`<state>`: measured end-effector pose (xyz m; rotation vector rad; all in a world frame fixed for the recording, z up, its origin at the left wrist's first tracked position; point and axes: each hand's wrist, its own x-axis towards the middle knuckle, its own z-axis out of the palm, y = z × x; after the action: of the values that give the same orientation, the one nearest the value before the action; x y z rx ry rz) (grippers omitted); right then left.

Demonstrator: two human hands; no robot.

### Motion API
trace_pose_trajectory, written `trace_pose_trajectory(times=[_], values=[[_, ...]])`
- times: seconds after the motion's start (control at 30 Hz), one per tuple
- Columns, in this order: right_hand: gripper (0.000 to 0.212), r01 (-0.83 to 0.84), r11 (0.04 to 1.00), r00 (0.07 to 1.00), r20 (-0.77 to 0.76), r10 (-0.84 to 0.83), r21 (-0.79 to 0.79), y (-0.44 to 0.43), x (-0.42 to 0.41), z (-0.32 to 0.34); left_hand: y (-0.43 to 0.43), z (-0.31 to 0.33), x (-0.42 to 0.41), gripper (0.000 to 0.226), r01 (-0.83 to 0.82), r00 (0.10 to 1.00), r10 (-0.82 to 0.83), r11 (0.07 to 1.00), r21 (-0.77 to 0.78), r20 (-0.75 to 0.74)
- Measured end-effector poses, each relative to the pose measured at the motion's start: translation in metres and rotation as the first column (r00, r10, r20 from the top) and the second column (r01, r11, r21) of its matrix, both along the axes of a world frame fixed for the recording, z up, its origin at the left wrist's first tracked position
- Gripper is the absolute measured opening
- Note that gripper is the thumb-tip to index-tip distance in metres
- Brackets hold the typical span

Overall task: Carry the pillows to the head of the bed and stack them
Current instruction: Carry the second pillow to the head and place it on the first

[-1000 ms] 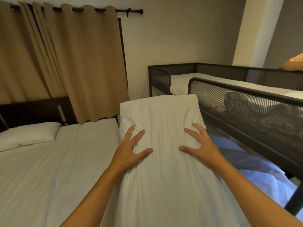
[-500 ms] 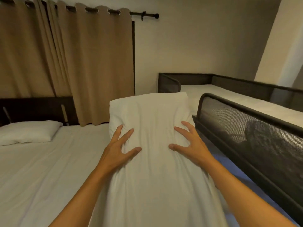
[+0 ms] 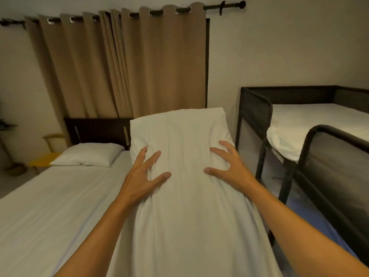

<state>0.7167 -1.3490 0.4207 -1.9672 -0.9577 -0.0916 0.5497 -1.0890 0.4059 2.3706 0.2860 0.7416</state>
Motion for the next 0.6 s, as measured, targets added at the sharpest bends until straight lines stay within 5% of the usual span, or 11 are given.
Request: trace_pose_trajectory(times=[0.6], values=[[0.078, -0.236, 0.971, 0.970, -0.048, 0.237, 0.022, 0.217, 0.273, -0.019, 0.169, -0.021, 0.216, 0.079, -0.210, 0.978, 0.210, 0.976, -0.055, -0.002]])
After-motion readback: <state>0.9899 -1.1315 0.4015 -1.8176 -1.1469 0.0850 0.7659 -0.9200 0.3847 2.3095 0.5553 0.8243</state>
